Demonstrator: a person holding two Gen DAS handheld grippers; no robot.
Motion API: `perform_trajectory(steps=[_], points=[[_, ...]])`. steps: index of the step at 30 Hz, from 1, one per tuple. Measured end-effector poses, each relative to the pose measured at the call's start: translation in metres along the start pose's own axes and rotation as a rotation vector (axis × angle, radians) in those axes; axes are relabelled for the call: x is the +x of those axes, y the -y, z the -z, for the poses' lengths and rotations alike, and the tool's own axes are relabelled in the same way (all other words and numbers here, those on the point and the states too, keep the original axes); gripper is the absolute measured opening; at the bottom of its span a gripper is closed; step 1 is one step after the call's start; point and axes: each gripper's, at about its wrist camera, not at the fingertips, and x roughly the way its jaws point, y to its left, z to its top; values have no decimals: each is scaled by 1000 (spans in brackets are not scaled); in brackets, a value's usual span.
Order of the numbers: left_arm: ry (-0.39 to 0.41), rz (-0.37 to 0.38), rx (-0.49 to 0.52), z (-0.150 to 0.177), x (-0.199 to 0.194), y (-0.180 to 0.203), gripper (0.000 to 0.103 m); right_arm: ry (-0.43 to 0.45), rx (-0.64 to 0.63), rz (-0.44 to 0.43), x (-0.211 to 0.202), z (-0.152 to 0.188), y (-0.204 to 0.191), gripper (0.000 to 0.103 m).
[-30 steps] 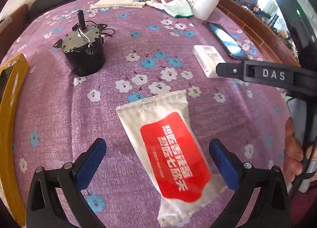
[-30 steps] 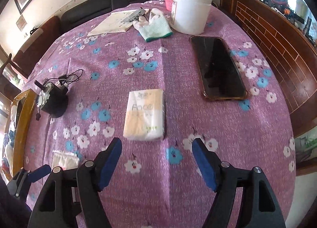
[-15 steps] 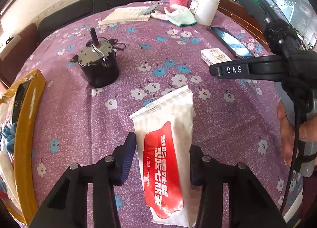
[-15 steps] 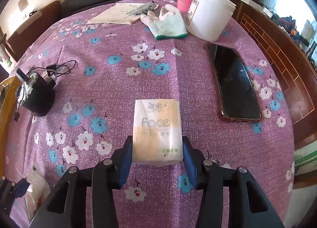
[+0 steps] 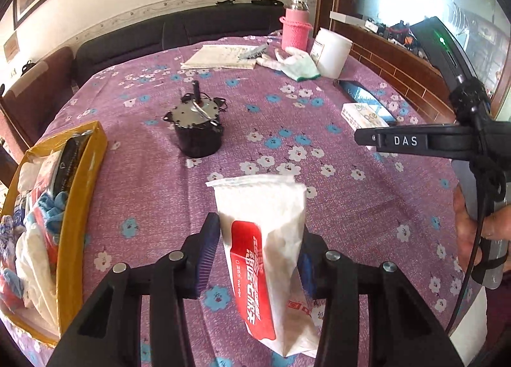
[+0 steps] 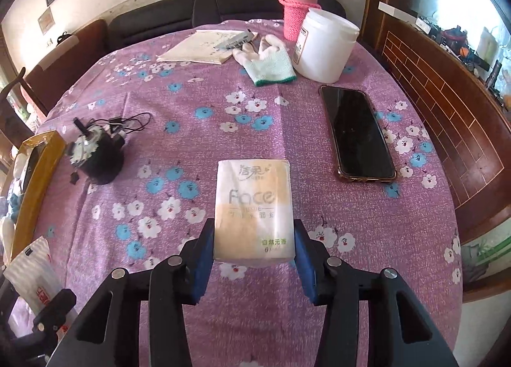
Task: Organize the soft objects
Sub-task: 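Carry wet-wipe pack to tray with left tool while right tool carries Face tissue pack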
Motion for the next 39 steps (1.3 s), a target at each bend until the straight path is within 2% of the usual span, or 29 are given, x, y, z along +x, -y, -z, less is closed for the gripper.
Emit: perform_trajectory(steps=[6,8,11,13,16,18,19,20,21,24,25,26,29,31,33,35,39], points=[[54,8,-77,9,-36,-37,40,20,-47,-44,-19,2,-36,49],[72,6,-114,12,-49,-56,29,31,-71,-60,-24,2,-51,49],[100,-9,-187,18,-68,-92,27,48,-117,-89,-32,3,-78,49],[117,-23,-237,22,-78,-117,21,60,-160,-102,-36,4,-97,49],[99,-25,-297,29,-84,-145,21,62,-206,-122,-37,6,-121,49],[78,0,-308,36,-83,-149,33,58,-213,-142,-35,8,-131,50],[66,15,-311,40,-81,-148,54,56,-220,-150,-34,9,-135,50],[52,29,-312,45,-79,-146,68,55,-226,-153,-34,11,-140,50],[49,37,-306,49,-77,-142,69,52,-234,-157,-33,13,-143,50],[39,43,-186,55,-72,-119,70,39,-250,-168,-31,20,-149,50],[29,32,-126,55,-69,-110,75,35,-254,-170,-31,23,-150,50],[9,13,-49,55,-62,-100,79,32,-255,-169,-30,25,-149,50],[-32,6,191,58,-41,-76,79,27,-249,-172,-32,31,-142,50],[-77,-29,315,61,-25,-70,79,31,-237,-167,-34,33,-136,50],[-131,-25,389,62,-13,-72,80,32,-224,-170,-36,35,-128,50],[-185,3,433,61,-4,-78,91,29,-209,-174,-36,36,-121,50],[-252,35,455,60,10,-86,96,19,-186,-193,-32,36,-113,50]])
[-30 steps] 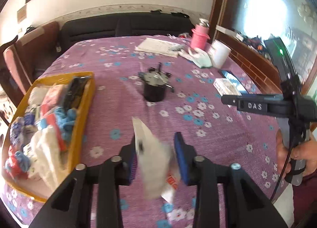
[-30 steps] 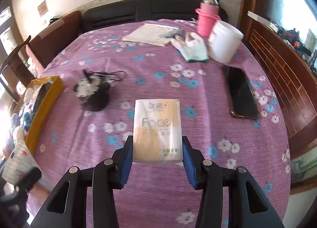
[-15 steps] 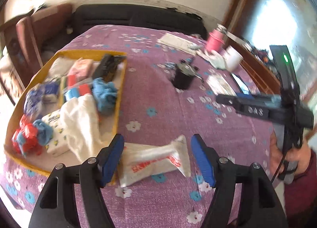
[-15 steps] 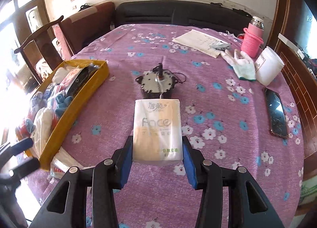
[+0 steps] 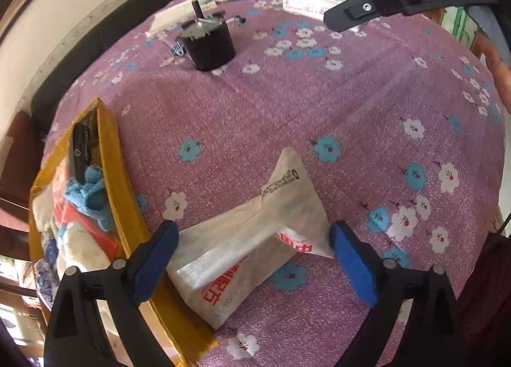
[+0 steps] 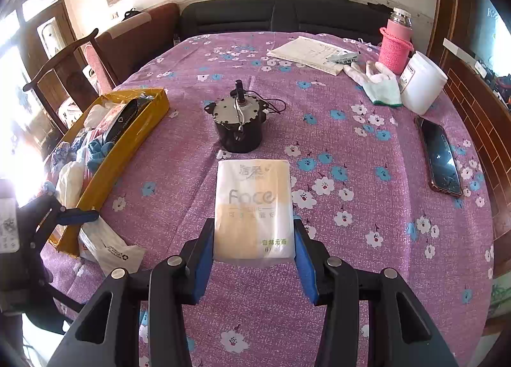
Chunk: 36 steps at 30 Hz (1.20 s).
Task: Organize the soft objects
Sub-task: 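Carry wet-wipe pack to tray with left tool while right tool carries Face tissue pack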
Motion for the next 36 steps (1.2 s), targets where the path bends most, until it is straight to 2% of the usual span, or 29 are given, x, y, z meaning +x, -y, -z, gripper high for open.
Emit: perform_trajectory(steps=[1,2,4,6,9,14,17,19,24,27,36], points=[[-8,11,-17,0,2,-2,96,-4,7,-13,1,1,2,50],[-13,21,-36,0,4,-3,90,-9,15,-28,3,1,3,50],[9,53,-66,1,1,0,73,-19,26,-53,8,4,4,50],[19,26,-79,0,0,6,67,-30,32,-62,13,11,4,50],[52,40,-133,-3,-5,8,57,-51,35,-69,20,19,3,50],[158,124,-265,2,-32,-4,56,-46,23,-71,16,27,0,50],[218,149,-334,11,-57,-16,56,-28,7,-72,9,22,-6,50],[255,198,-383,18,-73,-30,56,-24,-1,-82,8,17,-11,50],[335,189,-493,36,-113,-69,52,-15,-40,-106,7,3,-36,50],[366,149,-544,49,-130,-92,51,-8,-65,-128,7,-4,-55,50],[401,71,-723,88,-134,-158,49,-11,-136,-179,17,-18,-111,50]])
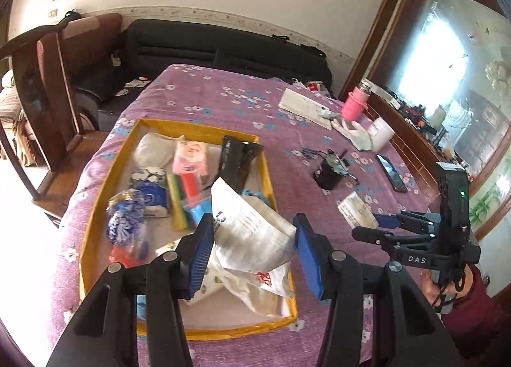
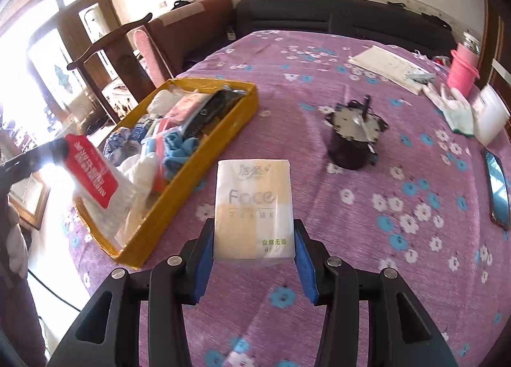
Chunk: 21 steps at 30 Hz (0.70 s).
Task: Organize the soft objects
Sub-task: 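Carry wet-wipe pack to tray with left tool while right tool carries Face tissue pack, then place wet-wipe pack in tray with left tool while right tool places Face tissue pack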
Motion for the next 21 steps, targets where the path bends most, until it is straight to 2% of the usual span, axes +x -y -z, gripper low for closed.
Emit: perform_trajectory(steps=[5,10,15,21], points=[[-2,-17,-106,-10,3,-46,49,5,-24,-34,9,-15,-21,50],[-28,-1,-245,-17,21,-87,50,14,-50,-62,18,-31,-42,50],[-96,-53,-351,-7,53,-116,61,-28,-70,-100,38,-38,-65,50],[-77,-32,-322,-2,54,-113,71,-72,-162,-127,53,-29,-97,50]])
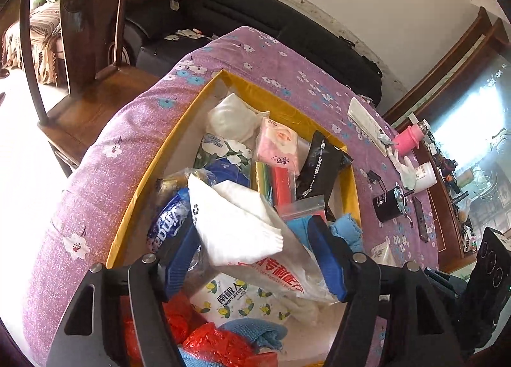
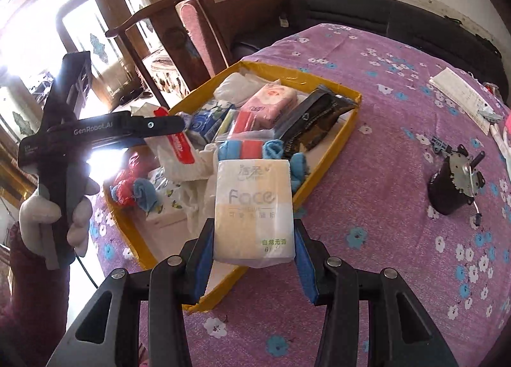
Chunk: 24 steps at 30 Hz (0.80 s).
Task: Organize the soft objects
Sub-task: 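Place wet-wipe pack in tray with left tool while right tool places Face tissue pack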
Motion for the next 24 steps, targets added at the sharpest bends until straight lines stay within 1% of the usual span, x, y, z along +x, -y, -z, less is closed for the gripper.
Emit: perform_trajectory(steps=[3,5,7,9,13,16,20,21,23,24], points=[[39,23,-9,-3,-10,2,74,-12,-44,-14,5,3,-12,50],[74,44,-14,-5,-19,4,80,-22,-70,-46,8,6,-21,50],[106,50,-14,-6,-27,6,83,-34,-100,-68,12,8,-30,50],[128,51,-11,-7,-33,7,84,-41,-126,-84,16,10,-39,50],[134,38,-8,-7,-34,8,84,-50,-164,-94,22,14,-51,50],[133,32,-17,-5,-34,4,84,-54,-164,-104,25,15,-52,50],[138,21,-24,-4,-32,1,84,-90,-143,-168,30,14,-47,51],[138,15,-25,-4,-32,1,84,-106,-146,-170,34,14,-48,51],[139,7,-28,-4,-31,1,84,-110,-144,-129,42,12,-48,52],[142,2,-25,-3,-32,3,84,-115,-134,-107,46,12,-46,55]])
